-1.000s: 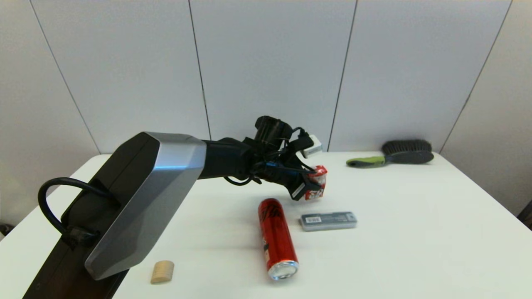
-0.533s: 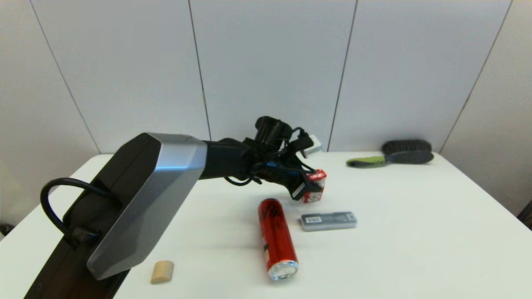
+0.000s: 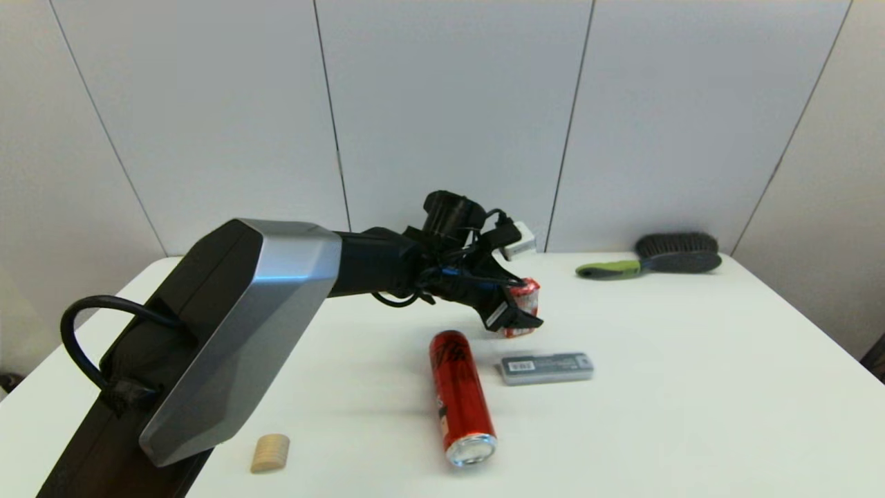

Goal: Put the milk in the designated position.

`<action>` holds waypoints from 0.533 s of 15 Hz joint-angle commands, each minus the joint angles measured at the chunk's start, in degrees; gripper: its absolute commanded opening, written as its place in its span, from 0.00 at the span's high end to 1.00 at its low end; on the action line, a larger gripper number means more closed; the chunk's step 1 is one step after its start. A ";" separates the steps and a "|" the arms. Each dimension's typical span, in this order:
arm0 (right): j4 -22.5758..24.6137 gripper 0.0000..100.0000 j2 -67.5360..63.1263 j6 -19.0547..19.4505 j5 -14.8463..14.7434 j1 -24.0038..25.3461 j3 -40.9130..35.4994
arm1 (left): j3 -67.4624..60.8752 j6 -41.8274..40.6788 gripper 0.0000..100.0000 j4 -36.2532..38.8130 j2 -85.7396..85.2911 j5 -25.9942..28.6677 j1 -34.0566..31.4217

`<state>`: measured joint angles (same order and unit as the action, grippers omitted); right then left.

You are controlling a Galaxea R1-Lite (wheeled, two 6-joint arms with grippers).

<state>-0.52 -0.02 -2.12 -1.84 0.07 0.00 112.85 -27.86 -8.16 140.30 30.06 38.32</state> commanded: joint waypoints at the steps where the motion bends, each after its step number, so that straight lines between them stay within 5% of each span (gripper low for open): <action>1: 0.00 0.00 -0.06 0.01 0.00 0.01 0.00 | 0.00 -0.01 0.00 -0.19 -1.79 0.08 -0.52; 8: 0.00 0.00 -0.06 0.01 0.00 0.01 0.00 | -1.05 2.81 0.00 -4.85 -12.42 0.08 -4.30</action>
<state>-0.52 0.00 -2.11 -1.82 0.05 0.00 112.57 -26.28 -10.22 133.79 29.98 35.61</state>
